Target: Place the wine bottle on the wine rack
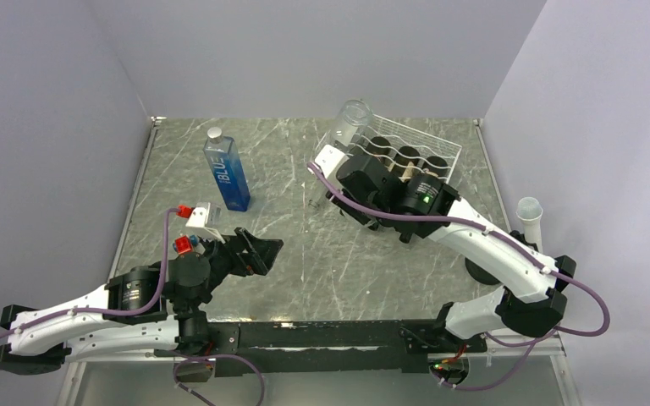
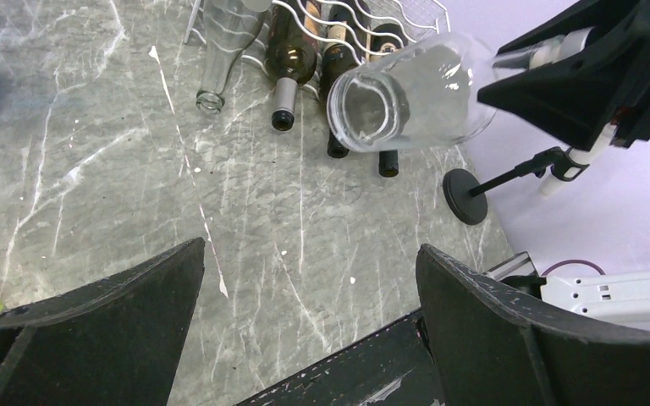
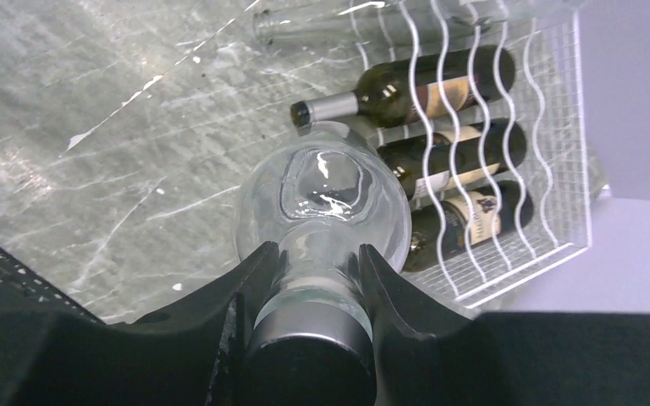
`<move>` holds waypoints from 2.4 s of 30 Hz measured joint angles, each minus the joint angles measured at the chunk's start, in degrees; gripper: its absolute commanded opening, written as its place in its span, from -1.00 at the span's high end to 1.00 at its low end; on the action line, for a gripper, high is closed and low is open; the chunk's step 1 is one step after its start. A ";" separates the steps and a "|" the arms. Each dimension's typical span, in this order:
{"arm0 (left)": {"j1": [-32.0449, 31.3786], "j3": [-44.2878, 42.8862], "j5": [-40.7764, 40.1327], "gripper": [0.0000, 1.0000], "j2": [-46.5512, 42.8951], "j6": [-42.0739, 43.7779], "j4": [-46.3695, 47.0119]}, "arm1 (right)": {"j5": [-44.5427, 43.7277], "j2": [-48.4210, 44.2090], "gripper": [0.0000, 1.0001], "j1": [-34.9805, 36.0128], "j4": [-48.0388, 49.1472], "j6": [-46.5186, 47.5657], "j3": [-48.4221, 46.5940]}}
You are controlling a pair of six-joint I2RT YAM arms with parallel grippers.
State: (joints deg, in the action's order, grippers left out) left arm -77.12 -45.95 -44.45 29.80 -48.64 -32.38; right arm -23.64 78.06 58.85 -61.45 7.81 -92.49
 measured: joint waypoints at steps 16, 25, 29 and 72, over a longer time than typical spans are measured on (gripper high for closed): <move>0.00 0.00 0.09 -0.99 -0.09 1.46 0.04 | -7.06 7.23 1.00 -11.93 5.77 12.52 -6.25; 0.00 0.00 0.26 -0.99 -0.11 2.29 0.09 | -10.40 10.23 1.00 -19.80 20.63 23.71 -5.11; 0.00 0.00 0.50 -0.99 -0.33 2.29 0.09 | -11.61 11.28 1.00 -21.42 28.30 28.48 -3.19; 0.00 -0.02 2.67 -0.99 -2.10 -0.59 -2.03 | -5.05 18.51 1.00 -19.52 80.46 56.28 30.53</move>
State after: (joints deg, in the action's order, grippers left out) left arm -77.12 -45.98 -41.78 27.70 -49.23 -34.41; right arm -28.69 96.57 39.33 19.00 64.10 -61.95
